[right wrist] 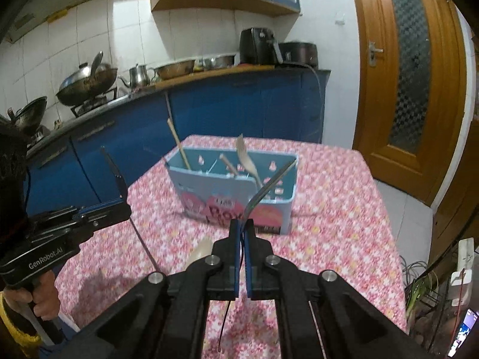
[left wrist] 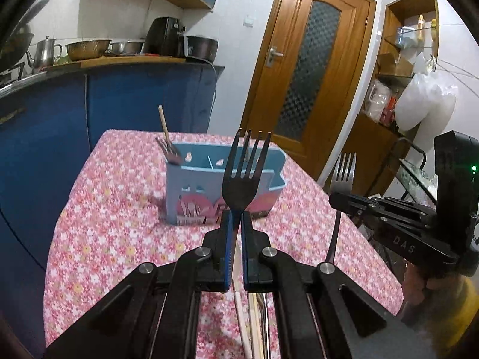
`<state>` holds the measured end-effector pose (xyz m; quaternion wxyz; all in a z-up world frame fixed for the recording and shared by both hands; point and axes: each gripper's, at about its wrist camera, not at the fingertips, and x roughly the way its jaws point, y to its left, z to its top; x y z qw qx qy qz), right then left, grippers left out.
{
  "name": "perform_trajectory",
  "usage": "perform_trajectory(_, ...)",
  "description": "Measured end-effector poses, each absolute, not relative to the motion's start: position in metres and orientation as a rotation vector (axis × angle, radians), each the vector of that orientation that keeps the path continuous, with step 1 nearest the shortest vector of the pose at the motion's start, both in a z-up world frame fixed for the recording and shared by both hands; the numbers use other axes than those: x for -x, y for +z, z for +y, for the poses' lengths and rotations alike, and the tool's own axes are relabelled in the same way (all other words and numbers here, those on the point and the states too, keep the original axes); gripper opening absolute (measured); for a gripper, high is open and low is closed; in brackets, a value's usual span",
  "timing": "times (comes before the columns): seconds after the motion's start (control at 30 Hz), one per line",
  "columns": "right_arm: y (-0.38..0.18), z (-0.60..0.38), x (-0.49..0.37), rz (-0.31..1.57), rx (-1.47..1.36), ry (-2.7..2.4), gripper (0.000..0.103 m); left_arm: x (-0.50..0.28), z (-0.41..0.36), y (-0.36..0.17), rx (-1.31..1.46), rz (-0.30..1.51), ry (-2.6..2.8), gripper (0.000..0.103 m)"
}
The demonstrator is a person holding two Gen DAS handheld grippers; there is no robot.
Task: Organize utensils
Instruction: 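Lift both metal forks and carry them over the blue box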
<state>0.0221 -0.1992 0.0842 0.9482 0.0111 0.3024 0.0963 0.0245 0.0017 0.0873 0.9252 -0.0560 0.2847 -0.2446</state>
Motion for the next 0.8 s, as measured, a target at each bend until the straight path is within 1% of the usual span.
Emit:
perform_trajectory(0.3,0.112,-0.203,-0.025,0.531,-0.022,0.161,0.003,-0.04,0.002,0.118,0.134,0.524,-0.478,0.003)
perform_trajectory(0.6,0.127,-0.206,-0.044,0.479,-0.011,0.135,0.003,-0.077,-0.002,0.158,0.147,0.436,-0.407,0.003)
perform_trajectory(0.8,0.141,-0.209,-0.064,0.441,0.001,0.111,0.003,-0.108,-0.008,0.161,0.152,0.4,-0.363,0.003)
